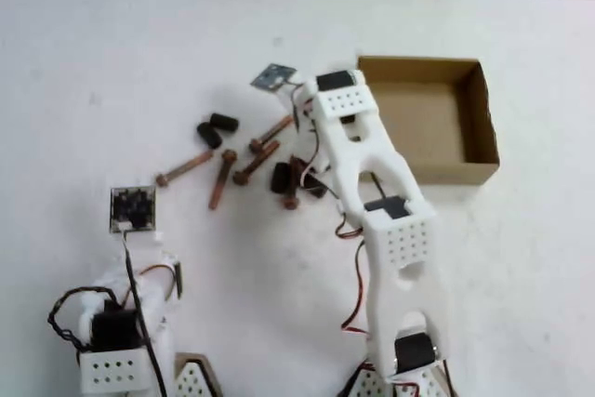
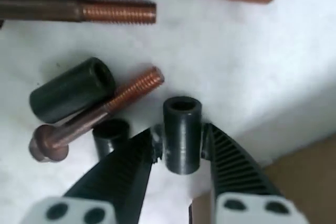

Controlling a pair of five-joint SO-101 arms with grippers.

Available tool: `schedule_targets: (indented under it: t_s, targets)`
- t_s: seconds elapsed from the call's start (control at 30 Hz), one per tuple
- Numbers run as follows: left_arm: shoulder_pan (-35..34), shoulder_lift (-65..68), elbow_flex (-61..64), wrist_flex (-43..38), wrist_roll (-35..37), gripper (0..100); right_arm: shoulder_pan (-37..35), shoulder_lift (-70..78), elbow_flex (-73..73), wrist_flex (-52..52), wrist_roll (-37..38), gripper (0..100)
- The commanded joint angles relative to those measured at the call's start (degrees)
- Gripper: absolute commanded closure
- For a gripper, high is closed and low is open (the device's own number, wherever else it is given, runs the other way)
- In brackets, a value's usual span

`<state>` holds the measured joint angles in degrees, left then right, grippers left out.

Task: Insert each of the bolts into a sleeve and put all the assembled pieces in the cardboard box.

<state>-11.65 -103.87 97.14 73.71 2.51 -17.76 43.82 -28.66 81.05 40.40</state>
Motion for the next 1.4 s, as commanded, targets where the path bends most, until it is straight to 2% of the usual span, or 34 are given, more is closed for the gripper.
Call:
schedule_targets:
  t_s: [0.0, 0.17, 0.3, 0.37, 0.53, 0.67, 1.1, 1.37]
  targets:
    - [-0.57, -0.57, -0.09, -0.18, 0.7, 98, 1.63, -0.13, -1.05, -0.66, 0.62, 86.8]
    - [-0.57, -0.57, -0.09, -0.18, 0.7, 98, 1.71, -0.13, -0.97, -0.66, 0.62, 87.9]
    - [-0.57, -0.57, -0.09, -0.18, 0.7, 98, 1.8, -0.13, -1.05, -0.4, 0.62, 99.0]
    - [-0.57, -0.57, -0.09, -0.18, 0.7, 98, 1.8, -0.13, -1.05, -0.4, 0.53, 96.5]
    - [-0.57, -0.57, -0.09, -0.18, 0.7, 98, 1.8, -0.75, -1.41, 0.04, 0.09, 98.2]
    - [-0.57, -0.57, -0.09, -0.18, 0.7, 98, 1.45, -4.09, -4.13, 5.05, 0.09, 98.2]
    - [-0.57, -0.57, -0.09, -0.18, 0.7, 98, 1.8, -19.74, -7.74, 16.75, 0.0, 98.2]
    - [-0.57, -0.57, -0.09, -0.18, 0.7, 98, 1.27, -34.51, -0.44, 16.92, -2.81, 98.2]
